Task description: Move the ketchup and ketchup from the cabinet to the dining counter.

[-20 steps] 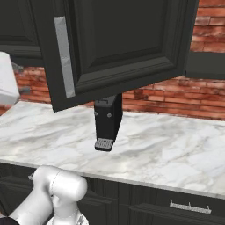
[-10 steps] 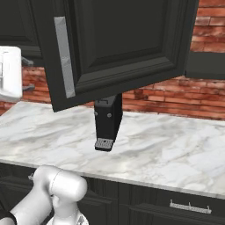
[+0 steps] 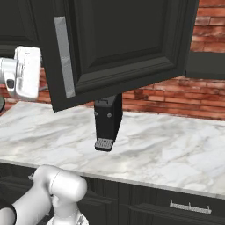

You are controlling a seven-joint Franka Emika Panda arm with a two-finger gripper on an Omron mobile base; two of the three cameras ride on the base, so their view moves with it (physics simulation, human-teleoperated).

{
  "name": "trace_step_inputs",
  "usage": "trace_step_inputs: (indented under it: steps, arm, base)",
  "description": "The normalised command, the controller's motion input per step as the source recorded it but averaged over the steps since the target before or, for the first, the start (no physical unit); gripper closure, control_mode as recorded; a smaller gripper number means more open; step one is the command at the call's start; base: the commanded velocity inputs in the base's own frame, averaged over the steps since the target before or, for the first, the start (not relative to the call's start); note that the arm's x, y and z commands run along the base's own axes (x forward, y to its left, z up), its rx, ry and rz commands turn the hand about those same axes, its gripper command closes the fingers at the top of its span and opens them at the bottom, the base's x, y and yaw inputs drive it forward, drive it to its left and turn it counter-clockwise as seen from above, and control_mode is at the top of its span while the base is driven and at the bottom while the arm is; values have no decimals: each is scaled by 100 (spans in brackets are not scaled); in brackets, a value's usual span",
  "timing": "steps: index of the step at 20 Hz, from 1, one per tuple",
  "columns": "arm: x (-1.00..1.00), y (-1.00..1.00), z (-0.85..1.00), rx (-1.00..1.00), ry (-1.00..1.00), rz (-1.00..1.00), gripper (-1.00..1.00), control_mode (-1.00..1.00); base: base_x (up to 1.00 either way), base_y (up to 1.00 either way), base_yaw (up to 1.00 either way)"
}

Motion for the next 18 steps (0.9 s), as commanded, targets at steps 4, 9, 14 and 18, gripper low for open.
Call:
trace_step_inputs:
  steps: [4,9,14,18]
  arm:
    - [35,-2,-19,0,-9,-50,-100,-100]
    - [34,-2,-15,0,-10,-55,-100,-100]
    - [6,-15,-10,2,-19,-35,-100,-100]
    - [-8,-30,-15,2,-20,-24,-100,-100]
  base:
    - [0,0,0]
    - [0,0,0]
    - [0,0,0]
    - [0,0,0]
